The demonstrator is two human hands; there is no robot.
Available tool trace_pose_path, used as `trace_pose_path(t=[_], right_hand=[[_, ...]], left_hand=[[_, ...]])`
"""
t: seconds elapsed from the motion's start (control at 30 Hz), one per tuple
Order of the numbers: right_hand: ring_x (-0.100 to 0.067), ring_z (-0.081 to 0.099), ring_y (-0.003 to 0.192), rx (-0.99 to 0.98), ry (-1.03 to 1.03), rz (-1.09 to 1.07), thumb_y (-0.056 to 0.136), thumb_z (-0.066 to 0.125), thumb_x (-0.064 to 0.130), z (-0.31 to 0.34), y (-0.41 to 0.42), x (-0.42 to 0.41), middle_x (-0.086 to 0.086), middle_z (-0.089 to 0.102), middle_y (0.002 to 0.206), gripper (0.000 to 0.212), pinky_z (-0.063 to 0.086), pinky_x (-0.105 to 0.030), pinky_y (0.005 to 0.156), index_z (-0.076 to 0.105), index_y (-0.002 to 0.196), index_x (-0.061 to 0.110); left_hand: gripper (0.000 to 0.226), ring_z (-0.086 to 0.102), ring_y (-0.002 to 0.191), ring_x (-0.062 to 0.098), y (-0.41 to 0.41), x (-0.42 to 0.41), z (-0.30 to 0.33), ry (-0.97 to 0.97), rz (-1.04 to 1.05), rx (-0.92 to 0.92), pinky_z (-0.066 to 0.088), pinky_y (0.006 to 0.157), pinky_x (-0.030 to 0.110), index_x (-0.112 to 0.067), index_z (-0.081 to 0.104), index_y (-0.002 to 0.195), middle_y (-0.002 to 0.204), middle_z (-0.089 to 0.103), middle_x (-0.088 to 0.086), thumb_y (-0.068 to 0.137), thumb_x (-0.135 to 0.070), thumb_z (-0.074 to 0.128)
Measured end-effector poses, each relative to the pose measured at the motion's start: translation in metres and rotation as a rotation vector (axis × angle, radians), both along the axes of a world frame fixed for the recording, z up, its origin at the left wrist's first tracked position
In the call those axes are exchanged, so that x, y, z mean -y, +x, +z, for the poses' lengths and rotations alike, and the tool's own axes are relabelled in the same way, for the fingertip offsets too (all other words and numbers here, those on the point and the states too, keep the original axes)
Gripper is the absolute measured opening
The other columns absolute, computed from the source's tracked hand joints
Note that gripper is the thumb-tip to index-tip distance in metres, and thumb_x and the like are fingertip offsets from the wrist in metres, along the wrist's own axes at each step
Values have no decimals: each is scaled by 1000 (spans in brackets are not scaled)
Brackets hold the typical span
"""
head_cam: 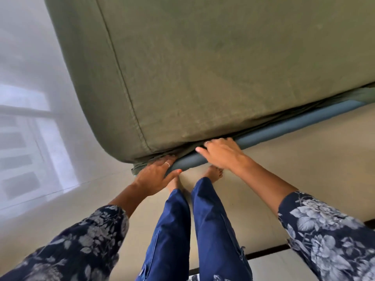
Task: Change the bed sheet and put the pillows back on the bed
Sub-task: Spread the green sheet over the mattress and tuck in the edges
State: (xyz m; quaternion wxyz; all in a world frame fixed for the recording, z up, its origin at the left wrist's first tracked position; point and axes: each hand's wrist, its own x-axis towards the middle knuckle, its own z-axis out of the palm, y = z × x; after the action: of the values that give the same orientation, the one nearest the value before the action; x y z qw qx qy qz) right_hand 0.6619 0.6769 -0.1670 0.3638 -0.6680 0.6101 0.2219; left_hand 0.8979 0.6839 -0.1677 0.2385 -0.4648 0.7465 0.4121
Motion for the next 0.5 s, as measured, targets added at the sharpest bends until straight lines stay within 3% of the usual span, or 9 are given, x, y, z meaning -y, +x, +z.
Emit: trace_pose_path(t=[0.1, 0.23, 0.3, 0.43, 0.5], right_hand=[[-23, 45, 129, 130, -99, 66, 99, 25, 55, -1, 53, -7, -2, 51, 140, 56, 31, -42, 104, 44, 139, 21], [-29, 44, 129, 106, 78, 21, 95, 20, 64, -14, 94, 0, -9, 50, 139, 69, 32, -44, 105, 41, 142, 18], [-29, 42, 130, 75, 151, -15, 93, 19, 68, -19, 104, 7, -11, 48, 140, 74, 33, -43, 105, 43, 141, 17], [-27, 41, 132, -38, 262, 103, 87, 17, 76, -18, 120, 25, -8, 47, 142, 85, 35, -41, 104, 47, 138, 15], [-28, 46, 127, -95, 324, 175, 86, 19, 78, -13, 127, 33, -9, 52, 137, 87, 38, -41, 102, 53, 132, 12]], left_hand=[[112, 42, 135, 22, 52, -3, 1, -64, -46, -1, 32, 111, 31, -20, 30, 150, 152, 38, 1, 70, -88, -8], [120, 48, 129, 22, 87, -4, -8, -5, -55, 48, 35, 108, 31, -21, 30, 150, 148, 44, 1, 62, -93, -9], [122, 47, 130, 19, 90, -1, -17, 84, 39, 26, 34, 108, 30, -24, 31, 148, 147, 44, -1, 58, -96, -6], [95, 43, 133, 17, 87, 6, -20, 251, 150, 25, 30, 110, 28, -33, 27, 150, 148, 43, -7, 70, -85, 27], [91, 41, 134, 15, 86, 10, -17, 324, 171, 4, 28, 110, 25, -34, 26, 150, 148, 41, -10, 72, -79, 34]])
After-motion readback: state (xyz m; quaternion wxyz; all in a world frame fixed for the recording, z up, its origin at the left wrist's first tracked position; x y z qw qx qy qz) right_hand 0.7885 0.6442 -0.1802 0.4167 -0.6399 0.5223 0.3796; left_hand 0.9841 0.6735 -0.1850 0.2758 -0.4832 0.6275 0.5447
